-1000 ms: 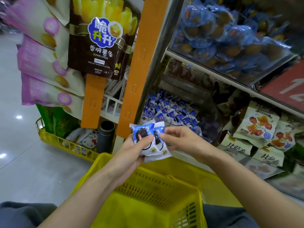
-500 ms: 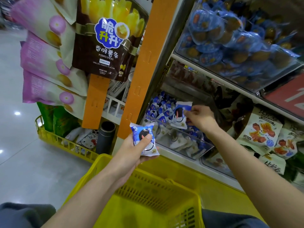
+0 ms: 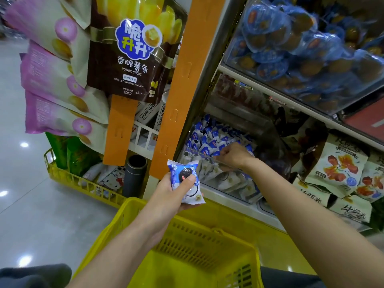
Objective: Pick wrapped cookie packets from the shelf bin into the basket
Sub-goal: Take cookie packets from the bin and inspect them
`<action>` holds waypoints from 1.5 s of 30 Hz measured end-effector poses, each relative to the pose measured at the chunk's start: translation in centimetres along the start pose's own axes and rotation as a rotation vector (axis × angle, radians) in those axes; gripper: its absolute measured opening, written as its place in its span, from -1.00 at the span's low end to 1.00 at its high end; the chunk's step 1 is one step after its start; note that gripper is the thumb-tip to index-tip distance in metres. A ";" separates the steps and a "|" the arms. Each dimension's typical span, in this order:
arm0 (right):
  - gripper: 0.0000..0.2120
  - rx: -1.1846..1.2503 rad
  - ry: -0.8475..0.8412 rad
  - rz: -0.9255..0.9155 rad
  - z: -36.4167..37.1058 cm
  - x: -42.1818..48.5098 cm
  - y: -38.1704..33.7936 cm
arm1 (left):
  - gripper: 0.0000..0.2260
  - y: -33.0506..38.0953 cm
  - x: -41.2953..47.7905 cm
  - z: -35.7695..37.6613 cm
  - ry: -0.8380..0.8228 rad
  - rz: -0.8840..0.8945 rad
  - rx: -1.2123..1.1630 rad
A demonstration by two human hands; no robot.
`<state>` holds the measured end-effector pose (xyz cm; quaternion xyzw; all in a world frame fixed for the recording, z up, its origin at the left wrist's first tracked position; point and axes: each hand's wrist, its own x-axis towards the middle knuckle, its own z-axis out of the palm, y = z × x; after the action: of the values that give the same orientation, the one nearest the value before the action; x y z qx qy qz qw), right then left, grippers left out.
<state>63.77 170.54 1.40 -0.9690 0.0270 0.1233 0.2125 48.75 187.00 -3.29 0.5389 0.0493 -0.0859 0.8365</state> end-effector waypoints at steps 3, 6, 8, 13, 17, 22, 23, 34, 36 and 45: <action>-0.70 -0.044 0.035 -0.038 -0.3 0.0 0.3 | -0.73 -0.3 0.0 0.0 0.001 0.000 0.021; -0.77 0.042 0.269 -0.170 0.1 -1.7 0.3 | -0.74 -0.7 0.1 0.0 0.010 -0.009 0.036; -0.87 0.155 0.431 -0.383 0.7 -4.2 0.2 | -0.74 -1.0 0.1 0.0 0.004 -0.013 0.056; -0.84 0.359 0.106 -0.505 3.9 -9.8 0.8 | -0.74 -2.1 0.2 0.0 -0.013 0.006 0.159; -0.91 0.575 -0.004 -0.445 5.9 -10.6 1.8 | -0.75 -3.1 0.2 0.4 -0.035 -0.004 0.218; -0.76 0.734 0.038 -0.346 7.2 -10.4 3.8 | -0.75 -4.1 0.3 1.3 -0.062 0.023 0.249; -0.76 0.746 0.047 -0.336 7.4 -10.4 4.2 | -0.77 -4.4 0.4 1.4 -0.059 0.028 0.244; -0.96 0.337 0.221 -0.591 9.1 -10.5 5.9 | -0.77 -5.9 1.2 0.8 0.046 -0.034 0.313; -0.93 0.278 0.249 -0.627 8.9 -10.7 6.1 | -0.78 -6.0 1.2 0.7 0.031 -0.053 0.308; -0.87 0.951 0.074 -0.180 7.9 -10.7 5.8 | -0.53 -5.8 1.5 0.5 0.048 -0.012 0.188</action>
<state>50.98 168.56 -5.20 -0.7666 0.0042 0.0438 0.6406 49.07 184.03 -8.52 0.6166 0.0643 -0.0821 0.7803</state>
